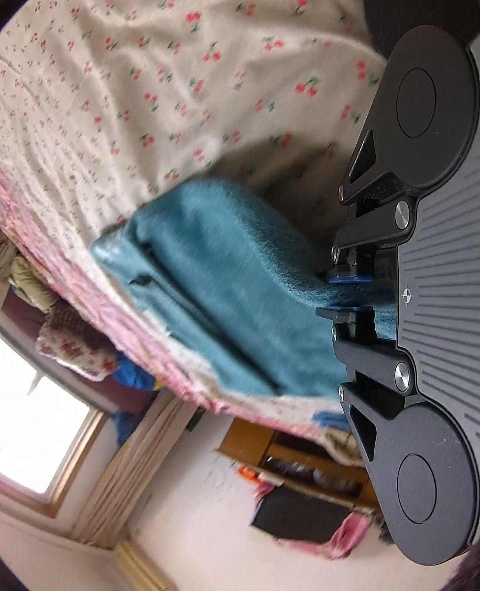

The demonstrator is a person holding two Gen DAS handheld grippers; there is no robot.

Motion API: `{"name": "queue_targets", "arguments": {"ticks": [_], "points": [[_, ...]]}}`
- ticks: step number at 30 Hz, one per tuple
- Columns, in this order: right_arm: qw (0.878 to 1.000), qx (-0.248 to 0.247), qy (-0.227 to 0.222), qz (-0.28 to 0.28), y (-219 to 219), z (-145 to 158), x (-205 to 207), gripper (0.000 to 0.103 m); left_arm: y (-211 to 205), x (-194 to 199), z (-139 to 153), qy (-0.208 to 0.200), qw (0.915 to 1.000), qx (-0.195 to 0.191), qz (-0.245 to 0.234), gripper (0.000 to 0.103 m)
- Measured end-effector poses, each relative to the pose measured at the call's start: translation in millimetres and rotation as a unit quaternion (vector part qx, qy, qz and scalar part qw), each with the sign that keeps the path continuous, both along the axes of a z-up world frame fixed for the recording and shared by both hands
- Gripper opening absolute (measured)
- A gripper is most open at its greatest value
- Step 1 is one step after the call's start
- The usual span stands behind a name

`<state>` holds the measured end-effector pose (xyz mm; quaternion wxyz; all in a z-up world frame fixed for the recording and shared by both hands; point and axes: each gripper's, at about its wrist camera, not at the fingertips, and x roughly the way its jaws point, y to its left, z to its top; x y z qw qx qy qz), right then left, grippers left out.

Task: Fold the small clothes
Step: 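Lift the hem with both grippers and fold it toward the collar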

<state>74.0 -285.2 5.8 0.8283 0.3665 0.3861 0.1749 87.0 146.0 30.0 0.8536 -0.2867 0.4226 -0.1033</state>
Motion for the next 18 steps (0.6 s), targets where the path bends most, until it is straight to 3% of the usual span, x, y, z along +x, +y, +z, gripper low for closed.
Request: {"name": "queue_targets", "arguments": {"ticks": [18], "points": [[0.994, 0.077, -0.069, -0.040, 0.7, 31.0, 78.9, 0.011, 18.7, 76.0, 21.7, -0.092, 0.9910, -0.089, 0.039, 0.016]]}}
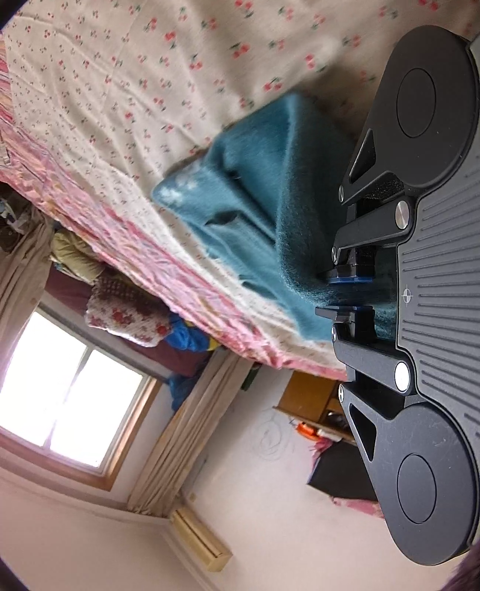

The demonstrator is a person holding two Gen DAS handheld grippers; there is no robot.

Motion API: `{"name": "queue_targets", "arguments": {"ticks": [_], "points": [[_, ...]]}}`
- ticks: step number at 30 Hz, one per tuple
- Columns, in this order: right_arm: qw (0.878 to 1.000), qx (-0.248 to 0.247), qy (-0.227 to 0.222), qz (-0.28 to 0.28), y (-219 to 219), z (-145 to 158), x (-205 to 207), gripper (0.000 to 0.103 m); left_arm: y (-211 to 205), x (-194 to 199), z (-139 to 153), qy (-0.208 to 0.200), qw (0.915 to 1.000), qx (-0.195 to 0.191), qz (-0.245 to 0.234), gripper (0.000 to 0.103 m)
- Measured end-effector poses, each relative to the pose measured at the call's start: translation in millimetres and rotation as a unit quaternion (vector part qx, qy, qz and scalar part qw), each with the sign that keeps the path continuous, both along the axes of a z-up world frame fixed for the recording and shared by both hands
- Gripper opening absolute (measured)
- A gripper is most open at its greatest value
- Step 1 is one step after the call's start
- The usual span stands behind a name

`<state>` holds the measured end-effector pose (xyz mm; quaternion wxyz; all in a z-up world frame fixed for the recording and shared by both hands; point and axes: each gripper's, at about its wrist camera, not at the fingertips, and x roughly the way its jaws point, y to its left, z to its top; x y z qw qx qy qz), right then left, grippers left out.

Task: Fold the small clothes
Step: 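Lift the hem with both grippers and fold it toward the collar, then lay the held hem down over the collar with both grippers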

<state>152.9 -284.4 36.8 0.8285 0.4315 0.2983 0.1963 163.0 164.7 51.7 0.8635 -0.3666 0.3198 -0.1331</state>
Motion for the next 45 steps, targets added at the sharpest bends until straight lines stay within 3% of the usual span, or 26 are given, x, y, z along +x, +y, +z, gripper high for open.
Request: {"name": "queue_targets", "arguments": {"ticks": [22, 45], "points": [[0.999, 0.010, -0.039, -0.031, 8.4, 6.8, 71.9, 0.011, 4.6, 66.0, -2.4, -0.062, 0.9961, -0.053, 0.034, 0.016], [0.997, -0.006, -0.048, -0.057, 11.9, -1.3, 137.2, 0.011, 19.1, 124.3, -9.5, -0.073, 0.9941, -0.045, 0.067, 0.016]]}}
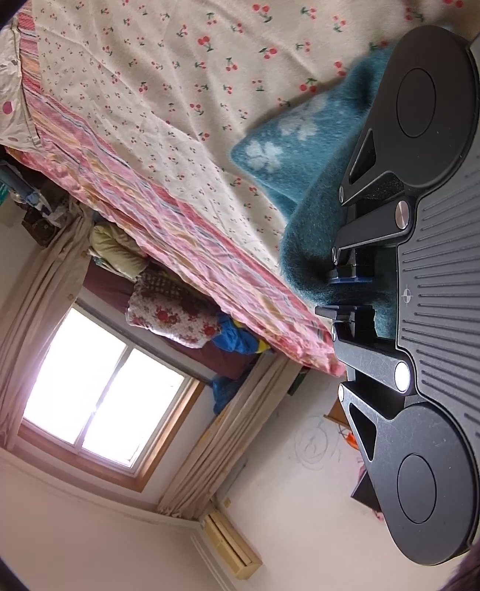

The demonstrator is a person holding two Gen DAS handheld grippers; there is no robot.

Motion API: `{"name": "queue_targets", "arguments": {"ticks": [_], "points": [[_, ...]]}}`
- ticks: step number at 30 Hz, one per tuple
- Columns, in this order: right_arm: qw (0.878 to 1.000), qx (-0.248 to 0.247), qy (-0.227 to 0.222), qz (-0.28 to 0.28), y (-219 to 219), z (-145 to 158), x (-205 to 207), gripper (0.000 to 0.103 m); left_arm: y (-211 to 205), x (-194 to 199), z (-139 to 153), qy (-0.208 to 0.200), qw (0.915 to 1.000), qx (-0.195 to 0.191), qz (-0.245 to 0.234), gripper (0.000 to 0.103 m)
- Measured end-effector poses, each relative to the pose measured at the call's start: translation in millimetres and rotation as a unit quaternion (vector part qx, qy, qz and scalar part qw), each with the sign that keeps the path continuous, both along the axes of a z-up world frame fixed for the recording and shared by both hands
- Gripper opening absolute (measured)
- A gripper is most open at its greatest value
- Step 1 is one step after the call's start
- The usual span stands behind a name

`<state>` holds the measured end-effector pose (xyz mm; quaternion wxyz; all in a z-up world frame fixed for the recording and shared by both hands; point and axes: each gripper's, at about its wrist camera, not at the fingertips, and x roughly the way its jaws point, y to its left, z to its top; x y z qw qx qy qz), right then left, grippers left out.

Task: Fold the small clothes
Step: 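Lay the held hem down over the collar with both grippers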

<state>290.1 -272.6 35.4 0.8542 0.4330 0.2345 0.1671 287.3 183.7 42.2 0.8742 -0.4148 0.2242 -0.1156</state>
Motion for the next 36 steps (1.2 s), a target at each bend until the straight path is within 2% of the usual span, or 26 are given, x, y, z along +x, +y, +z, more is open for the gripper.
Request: {"name": "queue_targets", "arguments": {"ticks": [16, 28, 36], "points": [[0.999, -0.028, 0.028, -0.019, 0.7, -20.4, 40.9, 0.011, 4.9, 36.1, -26.6, 0.035, 0.9993, 0.003, 0.012, 0.016], [0.997, -0.042, 0.060, -0.029, 1.5, -34.3, 57.1, 0.011, 15.9, 47.1, -45.3, 0.070, 0.9970, -0.026, 0.023, 0.016], [0.996, -0.043, 0.070, -0.031, 1.0, -39.6, 62.1, 0.011, 17.0, 52.1, -45.3, 0.071, 0.9968, -0.029, 0.022, 0.016]]}}
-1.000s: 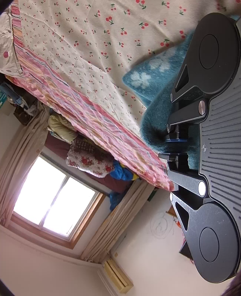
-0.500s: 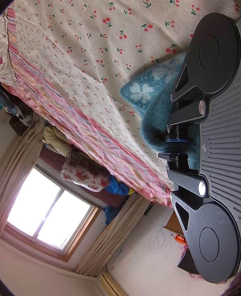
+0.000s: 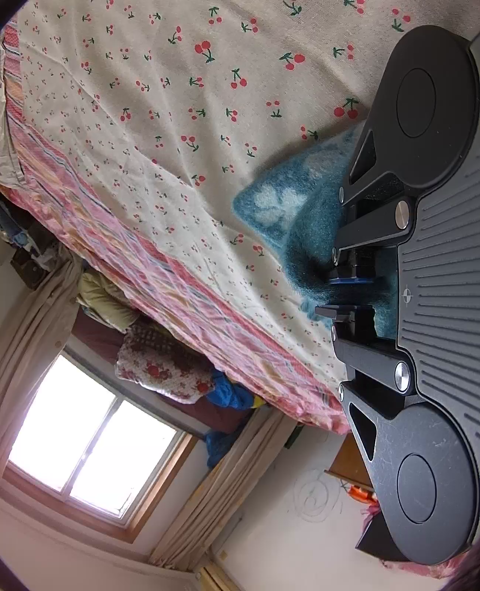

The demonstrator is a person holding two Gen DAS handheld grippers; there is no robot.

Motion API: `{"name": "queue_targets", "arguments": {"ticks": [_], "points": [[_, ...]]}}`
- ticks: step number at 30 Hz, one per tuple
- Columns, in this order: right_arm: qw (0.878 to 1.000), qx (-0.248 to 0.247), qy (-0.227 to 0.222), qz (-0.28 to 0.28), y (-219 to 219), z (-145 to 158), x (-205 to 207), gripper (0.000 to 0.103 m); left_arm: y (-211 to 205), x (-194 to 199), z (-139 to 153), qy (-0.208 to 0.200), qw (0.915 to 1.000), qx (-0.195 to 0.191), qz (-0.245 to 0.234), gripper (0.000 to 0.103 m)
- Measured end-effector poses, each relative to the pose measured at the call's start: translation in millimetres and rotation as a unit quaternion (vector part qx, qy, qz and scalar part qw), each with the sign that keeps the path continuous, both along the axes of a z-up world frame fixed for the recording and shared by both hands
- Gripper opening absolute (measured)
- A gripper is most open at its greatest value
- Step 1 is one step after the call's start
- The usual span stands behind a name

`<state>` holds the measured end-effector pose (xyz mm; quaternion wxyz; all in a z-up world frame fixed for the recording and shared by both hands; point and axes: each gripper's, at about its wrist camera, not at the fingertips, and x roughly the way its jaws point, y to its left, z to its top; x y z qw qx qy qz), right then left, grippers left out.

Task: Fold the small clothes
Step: 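Lay the held hem down over the collar with both grippers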

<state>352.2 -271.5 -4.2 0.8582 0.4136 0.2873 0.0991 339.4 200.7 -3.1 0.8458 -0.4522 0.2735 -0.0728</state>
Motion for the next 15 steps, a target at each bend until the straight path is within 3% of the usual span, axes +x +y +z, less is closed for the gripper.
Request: {"name": "queue_targets", "arguments": {"ticks": [3, 7, 15], "points": [[1.000, 0.000, 0.009, -0.006, -0.2, -2.3, 2.9, 0.011, 2.8, 1.1, -2.8, 0.006, 0.9999, -0.010, 0.002, 0.016], [1.000, -0.010, 0.014, -0.008, 1.9, -5.2, 5.8, 0.011, -2.1, -0.7, 0.1, 0.001, 0.9999, 0.013, 0.005, 0.016], [1.000, -0.019, 0.019, -0.015, 2.4, -5.5, 14.0, 0.011, -0.8, 4.7, 0.0, 0.003, 0.9998, 0.012, 0.013, 0.016]]}}
